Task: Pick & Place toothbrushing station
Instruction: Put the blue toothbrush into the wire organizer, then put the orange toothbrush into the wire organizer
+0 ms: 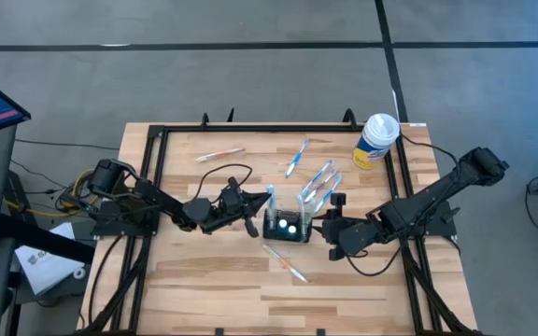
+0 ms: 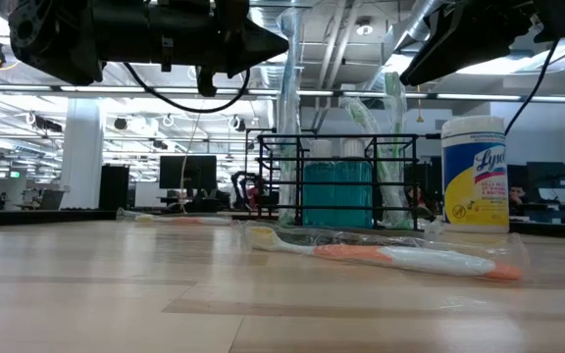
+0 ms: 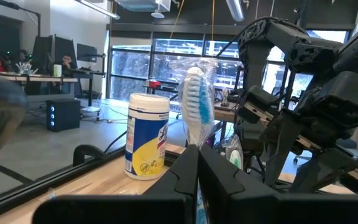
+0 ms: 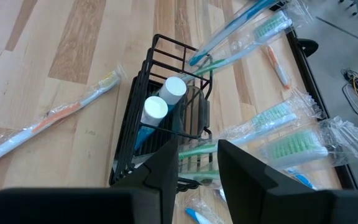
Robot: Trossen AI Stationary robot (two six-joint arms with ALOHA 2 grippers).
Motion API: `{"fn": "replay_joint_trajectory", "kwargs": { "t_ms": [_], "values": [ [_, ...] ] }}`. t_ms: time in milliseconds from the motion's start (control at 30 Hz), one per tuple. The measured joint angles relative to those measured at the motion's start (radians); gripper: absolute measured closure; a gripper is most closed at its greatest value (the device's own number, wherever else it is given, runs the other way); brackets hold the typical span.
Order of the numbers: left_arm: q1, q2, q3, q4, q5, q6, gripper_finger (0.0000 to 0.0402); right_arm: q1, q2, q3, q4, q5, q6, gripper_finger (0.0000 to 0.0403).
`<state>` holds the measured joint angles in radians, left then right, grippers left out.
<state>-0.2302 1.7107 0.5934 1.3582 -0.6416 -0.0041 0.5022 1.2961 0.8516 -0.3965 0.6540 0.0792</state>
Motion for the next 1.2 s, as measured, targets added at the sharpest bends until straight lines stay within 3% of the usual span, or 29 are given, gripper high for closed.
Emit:
{"fn": "replay_joint_trajectory", "kwargs": {
  "t_ms": [500, 900, 1200],
  "values": [
    [0.000, 0.000, 0.000, -0.005, 0.023, -0.001, 0.0396, 0.000, 0.000, 0.000, 0.000, 0.000, 0.000, 0.0300],
    [0.000, 0.000, 0.000, -0.008, 0.025, -0.001, 0.0322, 0.000, 0.000, 0.000, 0.000, -0.001, 0.000, 0.0300],
    [0.000, -0.001, 0.000, -0.008, 0.025, -0.003, 0.0311, 0.000, 0.000, 0.000, 0.000, -0.002, 0.000, 0.0300]
  ]
}}
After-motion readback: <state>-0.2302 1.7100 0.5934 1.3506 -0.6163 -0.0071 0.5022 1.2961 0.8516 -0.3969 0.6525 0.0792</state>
